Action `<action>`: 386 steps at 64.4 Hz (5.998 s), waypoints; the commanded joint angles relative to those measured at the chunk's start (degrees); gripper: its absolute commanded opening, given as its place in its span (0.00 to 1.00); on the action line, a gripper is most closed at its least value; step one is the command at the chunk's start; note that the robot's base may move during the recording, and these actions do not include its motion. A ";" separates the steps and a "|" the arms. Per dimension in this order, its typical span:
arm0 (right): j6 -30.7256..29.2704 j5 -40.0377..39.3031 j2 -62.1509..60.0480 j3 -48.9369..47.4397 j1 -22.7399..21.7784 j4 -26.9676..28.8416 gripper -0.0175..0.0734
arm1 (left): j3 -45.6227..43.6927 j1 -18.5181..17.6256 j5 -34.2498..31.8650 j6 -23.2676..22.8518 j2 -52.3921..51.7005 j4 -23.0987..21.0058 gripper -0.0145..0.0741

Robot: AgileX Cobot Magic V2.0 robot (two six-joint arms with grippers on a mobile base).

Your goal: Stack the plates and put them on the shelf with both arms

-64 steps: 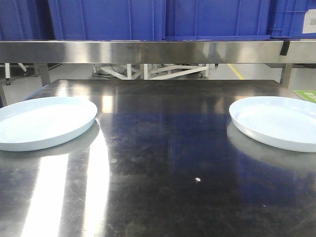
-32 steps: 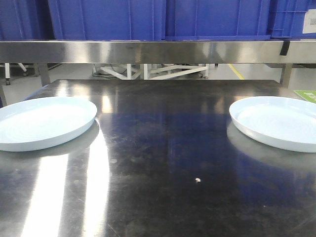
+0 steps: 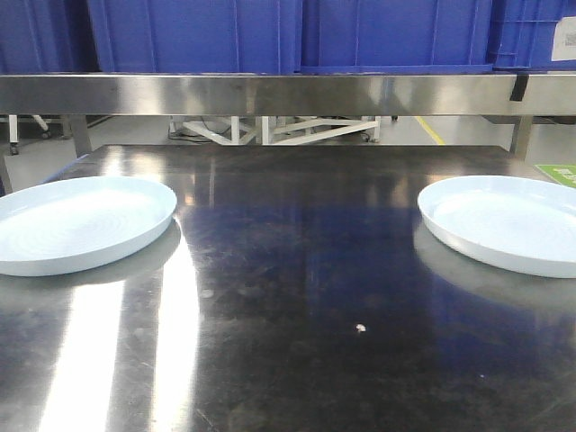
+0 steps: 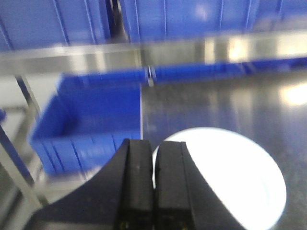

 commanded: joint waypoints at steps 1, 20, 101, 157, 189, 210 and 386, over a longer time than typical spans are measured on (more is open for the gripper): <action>-0.41 -4.79 -1.07 0.07 0.12 -0.44 0.26 | -4.46 0.07 -2.42 -0.53 5.64 -2.84 0.26; -0.41 -4.79 -1.07 0.07 0.12 -0.44 0.26 | -13.80 1.76 2.84 -0.53 26.05 -5.22 0.26; -0.41 -4.79 -1.07 0.07 0.12 -0.44 0.26 | -39.15 7.71 31.03 -0.62 58.99 -15.71 0.59; -0.41 -4.79 -1.07 0.07 0.12 -0.44 0.26 | -50.47 4.48 40.90 -0.19 60.00 -17.04 0.26; -0.41 -4.79 -1.07 0.07 0.12 -0.44 0.26 | -57.15 -11.07 36.51 -0.19 64.29 -23.63 0.26; -0.41 -4.79 -1.07 0.07 0.12 -0.44 0.26 | -57.15 -16.05 32.47 -0.39 68.43 -23.74 0.33; -0.50 7.85 21.61 -22.29 0.12 4.90 0.26 | 8.62 -1.62 -21.69 -0.40 -8.28 -7.90 0.26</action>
